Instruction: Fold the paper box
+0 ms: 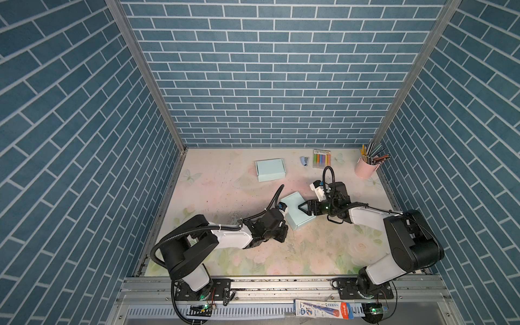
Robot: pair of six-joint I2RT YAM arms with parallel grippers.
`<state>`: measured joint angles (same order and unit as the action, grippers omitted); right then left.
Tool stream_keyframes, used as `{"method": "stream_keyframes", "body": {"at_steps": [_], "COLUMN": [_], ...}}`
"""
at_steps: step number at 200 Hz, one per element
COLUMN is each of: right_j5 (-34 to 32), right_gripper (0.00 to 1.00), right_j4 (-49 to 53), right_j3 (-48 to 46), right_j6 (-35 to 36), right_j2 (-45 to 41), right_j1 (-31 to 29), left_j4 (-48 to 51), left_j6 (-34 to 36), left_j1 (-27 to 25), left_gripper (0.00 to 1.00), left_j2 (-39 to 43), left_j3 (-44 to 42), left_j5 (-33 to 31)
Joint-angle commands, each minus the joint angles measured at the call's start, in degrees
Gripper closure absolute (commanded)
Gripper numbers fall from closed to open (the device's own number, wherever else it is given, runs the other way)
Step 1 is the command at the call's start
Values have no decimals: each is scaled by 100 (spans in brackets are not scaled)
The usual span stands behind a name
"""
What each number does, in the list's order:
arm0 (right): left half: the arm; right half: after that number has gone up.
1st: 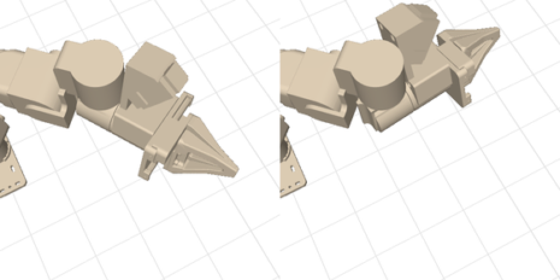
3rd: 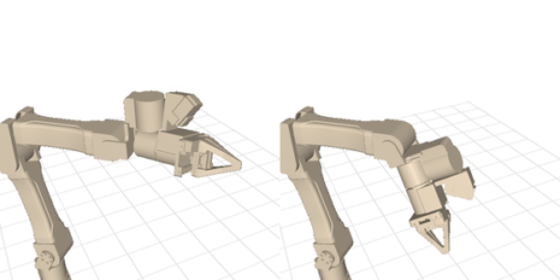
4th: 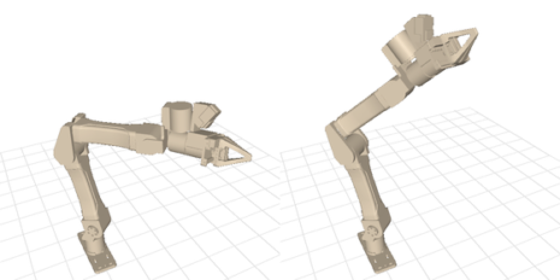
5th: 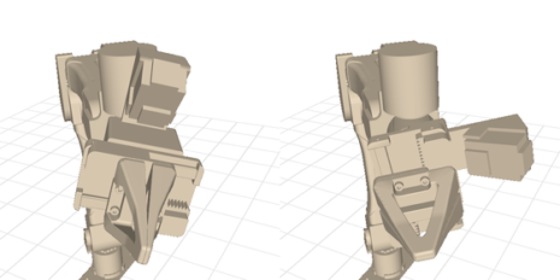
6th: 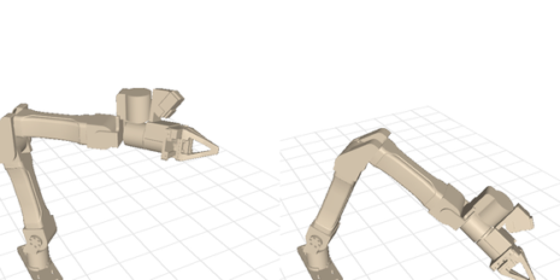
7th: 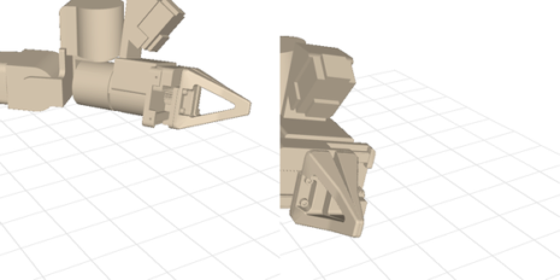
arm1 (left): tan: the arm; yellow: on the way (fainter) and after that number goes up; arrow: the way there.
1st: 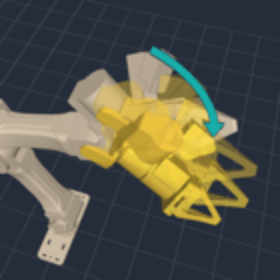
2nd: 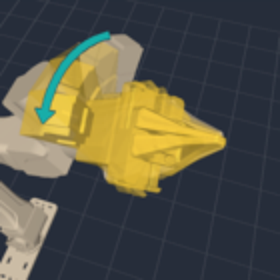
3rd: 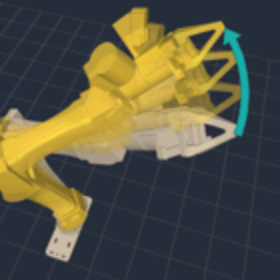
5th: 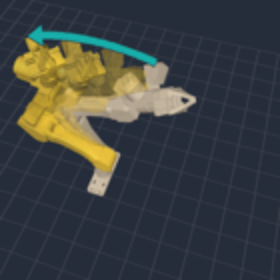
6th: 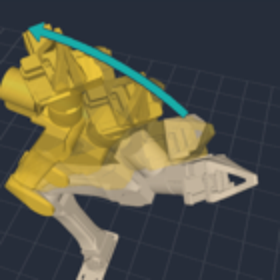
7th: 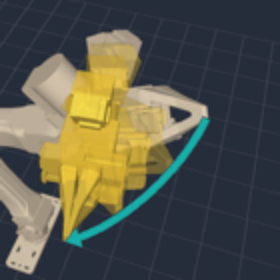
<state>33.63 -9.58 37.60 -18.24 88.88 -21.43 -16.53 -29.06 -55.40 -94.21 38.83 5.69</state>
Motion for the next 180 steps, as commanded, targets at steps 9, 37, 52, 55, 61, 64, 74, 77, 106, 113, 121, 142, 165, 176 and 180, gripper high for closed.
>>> {"method": "stream_keyframes", "body": {"at_steps": [9, 37, 52, 55, 61, 64, 74, 77, 106, 113, 121, 142, 165, 176, 180], "right_j5": [38, 165, 303, 324, 366, 376, 407, 420, 569, 547, 447, 279, 28, -174, -260], "right_gripper": [21, 21, 21, 21, 21, 21, 21, 21, 21, 21, 21, 19, 13, 12, 11], "right_j4": [-125, -433, -619, -645, -696, -708, -711, -713, -884, -883, -832, -719, -376, -103, 2], "right_j3": [-227, -439, -534, -549, -573, -583, -588, -592, -690, -717, -736, -759, -578, -399, -318], "right_j6": [-246, -458, -599, -621, -644, -650, -657, -665, -842, -841, -802, -694, -428, -246, -188], "right_j2": [-122, -123, -101, -93, -91, -88, -81, -81, -133, -146, -157, -126, -141, -206, -228], "right_j1": [-74, -219, -297, -313, -345, -363, -416, -431, -476, -477, -468, -269, 39, 102, 111], "left_j4": [-441, -609, -739, -757, -785, -808, -867, -891, -952, -957, -951, -745, -509, -364, -311], "left_j6": [-343, -447, -496, -503, -504, -504, -493, -489, -460, -477, -486, -457, -379, -308, -289], "left_j1": [-74, -66, -54, -61, -42, -45, -40, -35, -32, -4, 9, 18, 29, 36, 34], "left_gripper": [89, 89, 89, 89, 89, 89, 89, 89, 89, 89, 88, 85, 81, 79, 79], "left_j2": [-407, -724, -855, -867, -917, -935, -996, -1001, -1066, -1072, -1044, -906, -605, -450, -395], "left_j3": [257, 405, 456, 471, 499, 514, 553, 562, 598, 593, 576, 493, 229, 104, 51], "left_j5": [239, 347, 381, 400, 416, 427, 475, 488, 429, 434, 440, 433, 429, 480, 485]}}
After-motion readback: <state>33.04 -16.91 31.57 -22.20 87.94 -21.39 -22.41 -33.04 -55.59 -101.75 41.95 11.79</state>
